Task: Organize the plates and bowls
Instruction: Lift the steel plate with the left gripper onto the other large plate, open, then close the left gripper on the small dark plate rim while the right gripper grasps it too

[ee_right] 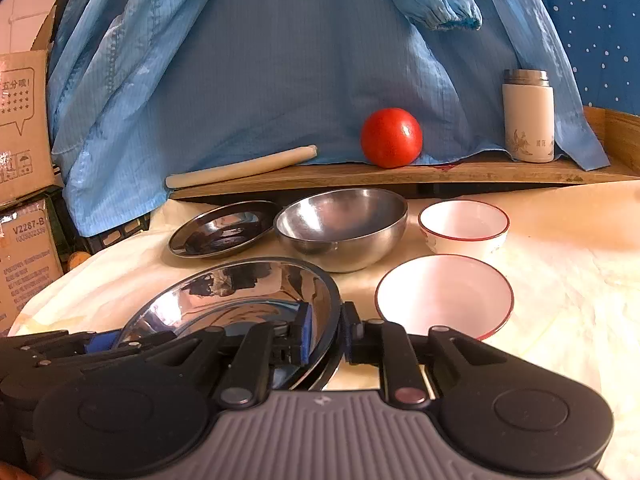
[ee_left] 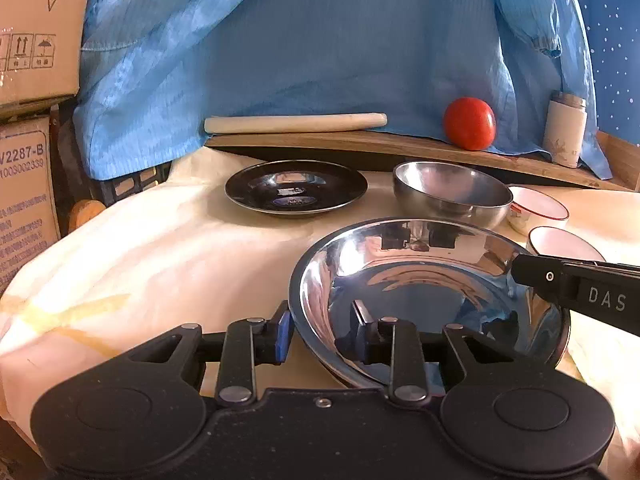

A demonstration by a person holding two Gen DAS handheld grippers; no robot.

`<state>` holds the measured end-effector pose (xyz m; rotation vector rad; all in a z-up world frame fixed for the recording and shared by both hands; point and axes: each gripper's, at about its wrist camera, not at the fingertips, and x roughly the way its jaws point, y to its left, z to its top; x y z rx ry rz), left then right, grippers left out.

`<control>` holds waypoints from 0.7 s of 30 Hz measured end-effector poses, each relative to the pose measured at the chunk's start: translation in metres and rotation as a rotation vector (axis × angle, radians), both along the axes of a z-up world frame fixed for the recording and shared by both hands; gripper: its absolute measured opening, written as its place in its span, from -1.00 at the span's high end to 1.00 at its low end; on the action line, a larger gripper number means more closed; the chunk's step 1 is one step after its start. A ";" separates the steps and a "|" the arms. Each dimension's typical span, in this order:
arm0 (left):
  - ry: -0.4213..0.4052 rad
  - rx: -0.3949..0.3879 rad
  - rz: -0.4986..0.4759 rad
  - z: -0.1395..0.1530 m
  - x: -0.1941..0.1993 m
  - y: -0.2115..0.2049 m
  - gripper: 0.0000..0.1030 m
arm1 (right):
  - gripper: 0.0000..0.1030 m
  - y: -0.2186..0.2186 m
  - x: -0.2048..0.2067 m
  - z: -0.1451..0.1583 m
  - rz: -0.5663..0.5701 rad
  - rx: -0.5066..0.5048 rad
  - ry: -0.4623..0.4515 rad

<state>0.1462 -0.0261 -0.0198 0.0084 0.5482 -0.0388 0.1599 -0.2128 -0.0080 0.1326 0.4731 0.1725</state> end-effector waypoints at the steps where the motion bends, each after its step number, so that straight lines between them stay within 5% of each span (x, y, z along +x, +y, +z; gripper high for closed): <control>1: 0.000 -0.005 -0.003 0.000 0.000 0.001 0.36 | 0.53 0.000 0.000 0.000 0.003 0.002 -0.001; 3: 0.002 -0.016 -0.005 0.000 0.000 0.002 0.32 | 0.41 0.001 0.000 0.000 0.010 0.008 -0.001; 8: -0.023 -0.021 0.005 0.003 -0.003 0.004 -0.26 | 0.20 0.001 -0.001 -0.001 0.012 0.017 0.000; 12: -0.036 -0.030 0.015 0.006 -0.005 0.007 -0.37 | 0.17 0.001 -0.002 0.001 0.018 0.031 -0.011; 21: -0.062 -0.070 0.058 0.012 -0.002 0.027 -0.80 | -0.64 0.005 -0.006 0.009 0.014 0.037 -0.058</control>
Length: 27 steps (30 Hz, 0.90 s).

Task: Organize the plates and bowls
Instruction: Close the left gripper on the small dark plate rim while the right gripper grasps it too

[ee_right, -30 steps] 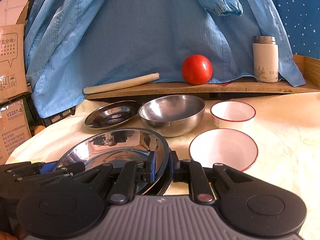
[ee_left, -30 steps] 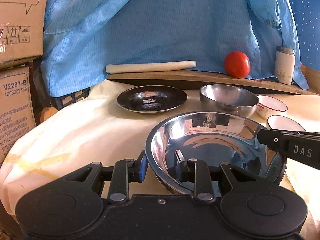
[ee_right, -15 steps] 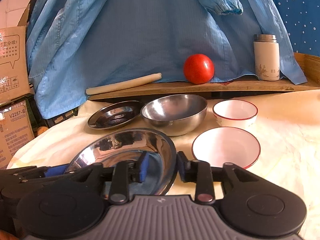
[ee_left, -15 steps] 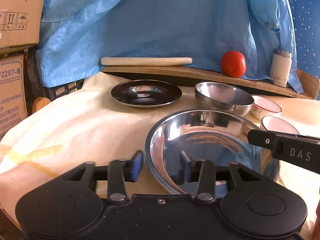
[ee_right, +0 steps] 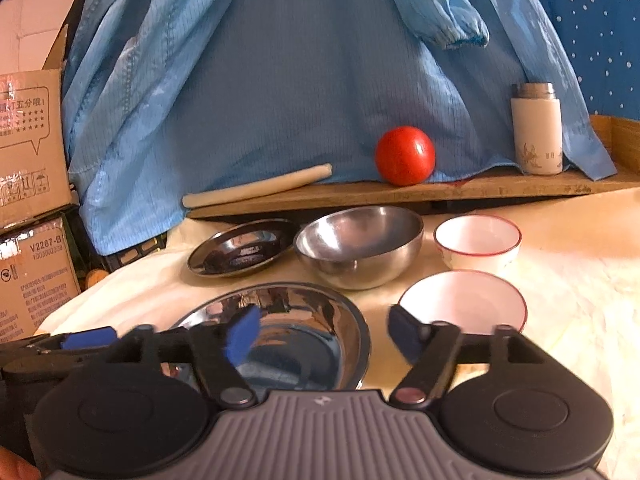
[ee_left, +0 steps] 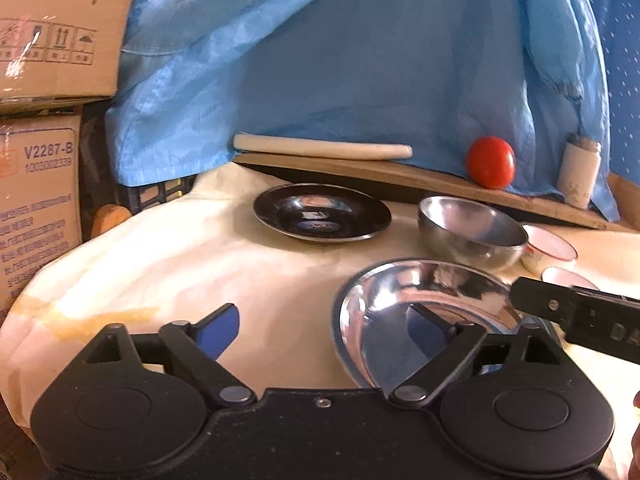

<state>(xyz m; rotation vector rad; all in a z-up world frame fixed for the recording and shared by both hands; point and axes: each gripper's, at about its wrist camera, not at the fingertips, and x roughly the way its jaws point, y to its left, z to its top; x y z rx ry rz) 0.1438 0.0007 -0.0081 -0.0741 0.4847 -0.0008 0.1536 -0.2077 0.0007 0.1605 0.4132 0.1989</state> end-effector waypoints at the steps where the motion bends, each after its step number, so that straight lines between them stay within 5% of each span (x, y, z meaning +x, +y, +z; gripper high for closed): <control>1: 0.000 -0.008 0.008 0.001 0.001 0.003 -0.87 | -0.72 0.000 0.000 0.001 -0.004 -0.001 -0.006; 9: -0.001 -0.128 0.107 0.011 0.026 0.051 -0.98 | -0.97 0.004 0.009 0.013 -0.012 -0.028 -0.055; 20: 0.052 -0.287 0.159 0.017 0.085 0.085 -0.98 | -0.99 0.017 0.060 0.050 0.073 -0.044 -0.081; 27: 0.043 -0.250 0.215 0.010 0.121 0.086 -0.98 | -0.99 0.022 0.123 0.063 0.171 0.067 -0.007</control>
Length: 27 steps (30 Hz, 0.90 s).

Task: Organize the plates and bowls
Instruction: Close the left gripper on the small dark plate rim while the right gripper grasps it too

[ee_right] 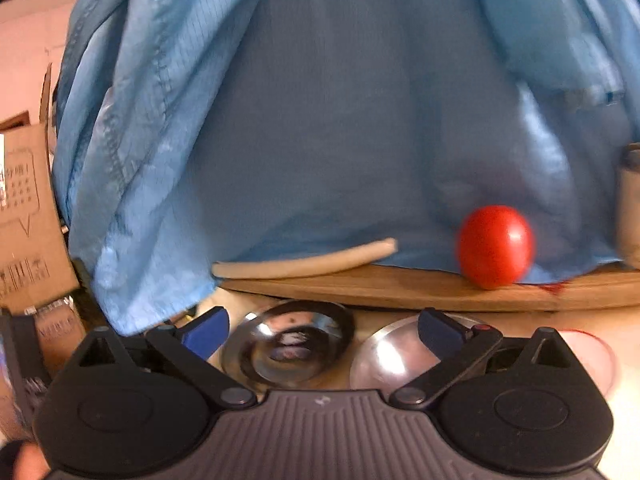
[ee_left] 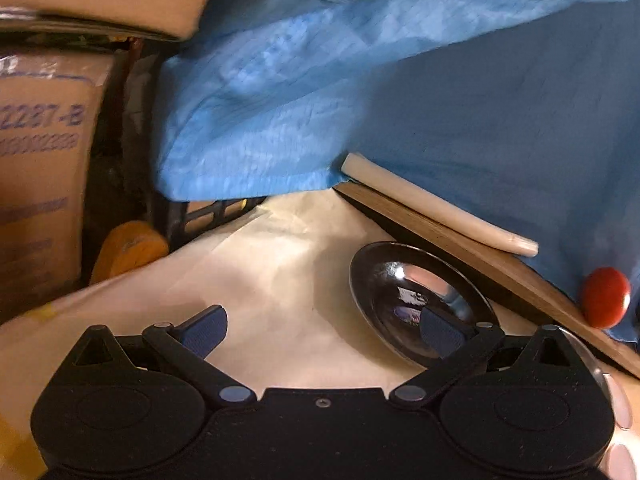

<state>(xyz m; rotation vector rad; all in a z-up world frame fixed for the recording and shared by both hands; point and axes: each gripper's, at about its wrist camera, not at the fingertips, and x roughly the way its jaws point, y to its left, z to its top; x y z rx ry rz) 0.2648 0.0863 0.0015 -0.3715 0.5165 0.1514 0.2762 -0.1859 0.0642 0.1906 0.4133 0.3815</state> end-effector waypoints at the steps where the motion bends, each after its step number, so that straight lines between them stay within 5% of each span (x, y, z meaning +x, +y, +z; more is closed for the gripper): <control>1: -0.007 0.002 -0.008 -0.001 0.003 -0.001 -0.98 | -0.99 0.003 0.010 0.001 0.022 0.011 0.017; 10: -0.036 -0.039 -0.123 -0.010 0.018 -0.006 -0.98 | -0.99 0.027 0.086 -0.012 0.111 0.098 0.223; 16: -0.035 -0.116 -0.116 -0.016 0.024 0.005 -0.94 | -0.99 0.041 0.113 -0.028 0.091 0.052 0.307; 27: -0.035 -0.135 -0.110 -0.018 0.027 0.008 -0.50 | -0.91 0.053 0.129 -0.040 0.059 -0.012 0.356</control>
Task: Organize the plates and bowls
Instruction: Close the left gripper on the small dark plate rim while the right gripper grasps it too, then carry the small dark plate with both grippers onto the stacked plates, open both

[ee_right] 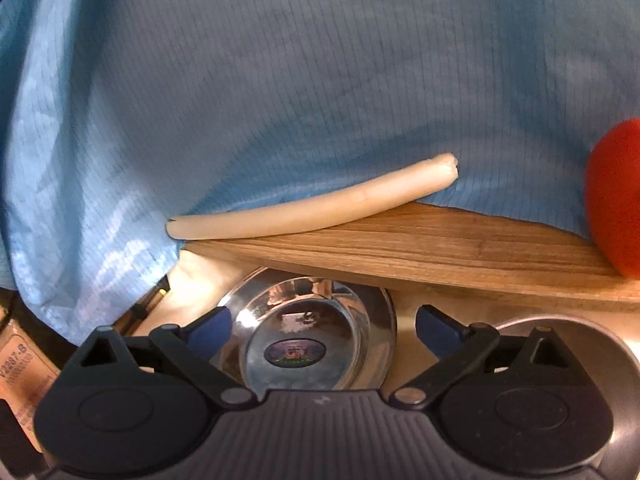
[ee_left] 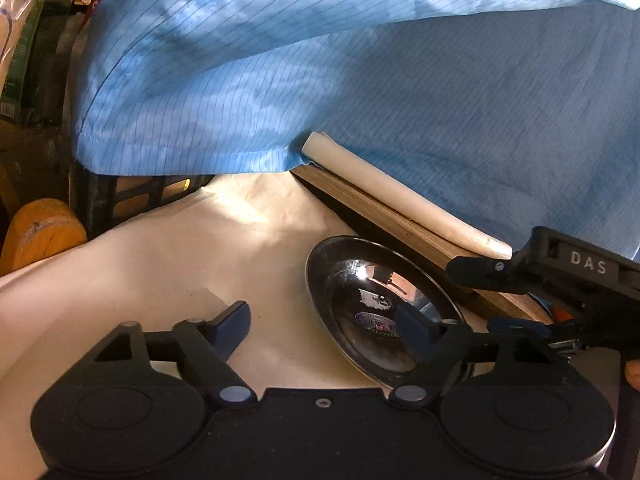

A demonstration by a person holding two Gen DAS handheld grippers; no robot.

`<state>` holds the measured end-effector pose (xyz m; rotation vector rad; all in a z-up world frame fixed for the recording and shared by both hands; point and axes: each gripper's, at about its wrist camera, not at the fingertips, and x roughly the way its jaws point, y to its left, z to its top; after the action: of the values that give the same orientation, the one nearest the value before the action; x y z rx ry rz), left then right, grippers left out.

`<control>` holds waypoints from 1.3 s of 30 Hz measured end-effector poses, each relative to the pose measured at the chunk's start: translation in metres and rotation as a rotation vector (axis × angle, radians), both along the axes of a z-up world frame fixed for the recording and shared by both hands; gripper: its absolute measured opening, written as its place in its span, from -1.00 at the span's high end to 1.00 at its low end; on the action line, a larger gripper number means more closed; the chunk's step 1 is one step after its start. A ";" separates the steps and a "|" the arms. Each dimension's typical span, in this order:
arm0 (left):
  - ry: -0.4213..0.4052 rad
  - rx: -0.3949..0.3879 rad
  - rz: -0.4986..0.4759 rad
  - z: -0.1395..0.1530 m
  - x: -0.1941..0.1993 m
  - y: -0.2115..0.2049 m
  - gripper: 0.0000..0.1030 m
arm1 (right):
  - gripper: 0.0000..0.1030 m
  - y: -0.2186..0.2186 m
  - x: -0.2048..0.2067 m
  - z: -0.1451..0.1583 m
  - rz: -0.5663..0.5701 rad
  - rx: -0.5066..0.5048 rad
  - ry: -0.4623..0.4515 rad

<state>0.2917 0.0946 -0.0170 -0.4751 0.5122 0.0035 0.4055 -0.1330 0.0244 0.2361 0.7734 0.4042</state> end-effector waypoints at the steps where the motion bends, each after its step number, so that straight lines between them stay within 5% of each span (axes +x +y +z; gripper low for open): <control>1: 0.000 -0.001 -0.001 0.000 0.000 0.000 -0.44 | -0.86 0.001 0.001 0.000 0.003 -0.010 0.005; 4: -0.014 -0.015 -0.003 0.000 0.000 0.001 -0.11 | -0.76 0.007 0.006 -0.003 0.014 -0.044 0.024; 14: 0.005 -0.021 -0.013 -0.004 0.005 0.001 0.31 | -0.48 0.025 0.014 -0.008 0.018 -0.232 0.028; 25: 0.021 -0.031 -0.016 -0.005 0.006 0.002 0.60 | 0.48 0.027 0.016 -0.013 0.018 -0.318 0.045; 39: 0.029 -0.023 0.021 -0.004 0.000 0.008 0.71 | 0.58 0.020 -0.004 -0.006 0.031 -0.259 0.025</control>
<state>0.2920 0.1025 -0.0212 -0.5034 0.5361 0.0248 0.4012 -0.1132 0.0184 -0.0132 0.8460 0.3271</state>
